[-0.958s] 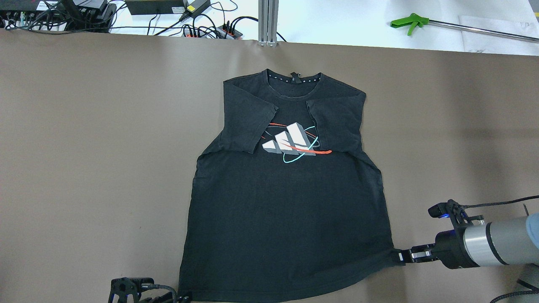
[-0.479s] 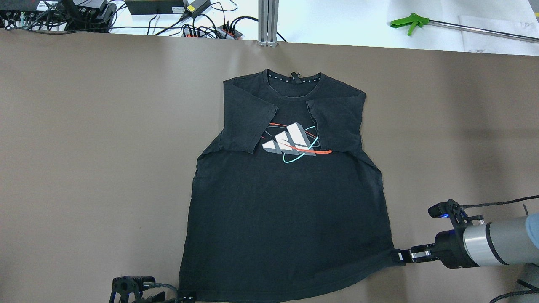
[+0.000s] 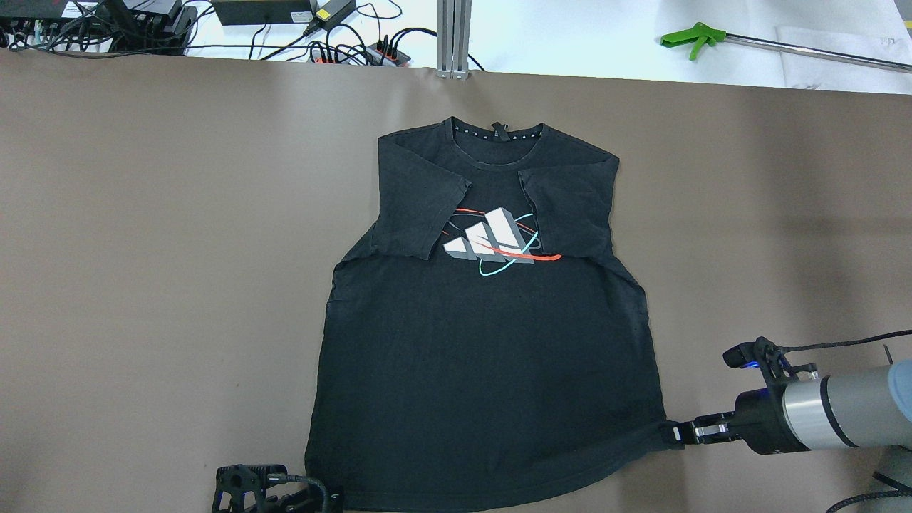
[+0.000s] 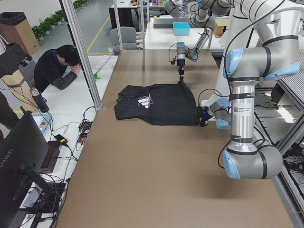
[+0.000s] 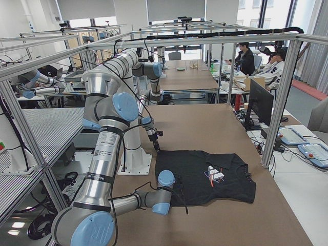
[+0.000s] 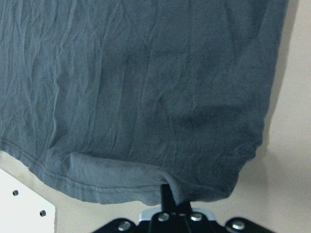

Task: Fold clothes
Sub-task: 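Grasp the hem corners with both grippers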

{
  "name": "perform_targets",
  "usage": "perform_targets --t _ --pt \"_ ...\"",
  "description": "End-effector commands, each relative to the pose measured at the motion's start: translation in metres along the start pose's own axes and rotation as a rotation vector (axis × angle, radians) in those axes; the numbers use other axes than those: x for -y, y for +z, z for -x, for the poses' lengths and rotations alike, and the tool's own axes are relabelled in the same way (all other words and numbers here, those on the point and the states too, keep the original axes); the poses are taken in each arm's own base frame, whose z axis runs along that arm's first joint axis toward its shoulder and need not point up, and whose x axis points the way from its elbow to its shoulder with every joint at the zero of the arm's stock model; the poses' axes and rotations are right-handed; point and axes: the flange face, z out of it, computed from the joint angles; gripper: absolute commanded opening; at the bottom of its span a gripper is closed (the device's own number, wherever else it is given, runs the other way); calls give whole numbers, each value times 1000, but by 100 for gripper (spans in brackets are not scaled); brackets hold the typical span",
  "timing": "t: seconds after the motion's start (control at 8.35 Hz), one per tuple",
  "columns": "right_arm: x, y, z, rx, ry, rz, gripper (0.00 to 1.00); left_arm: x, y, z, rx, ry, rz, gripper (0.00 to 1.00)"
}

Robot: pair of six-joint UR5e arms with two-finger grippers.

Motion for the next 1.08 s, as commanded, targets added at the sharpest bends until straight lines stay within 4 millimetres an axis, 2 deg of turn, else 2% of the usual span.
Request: perform_targets --t 0.0,0.24,0.36,0.48,0.6,0.72,0.84,0.96 --pt "1 0 1 2 -1 -2 0 6 0 -2 -4 -6 -8 14" --pt "1 1 0 0 0 -1 0 16 0 0 0 -14 -2 0" --pt "1 0 1 2 -1 -2 0 31 -1 -1 -4 -31 4 0" --pt "1 -1 1 3 5 -2 0 43 -20 -15 -45 -53 19 0" --pt "3 -7 3 11 13 -2 0 55 -55 -27 -103 -75 30 0" --pt "7 -21 7 39 13 25 0 72 -99 -37 -170 -100 37 0" --pt "12 -44 3 68 25 69 0 89 -151 -49 -248 -125 75 0" --pt "12 -73 1 100 36 109 0 95 -185 -47 -281 -122 161 0"
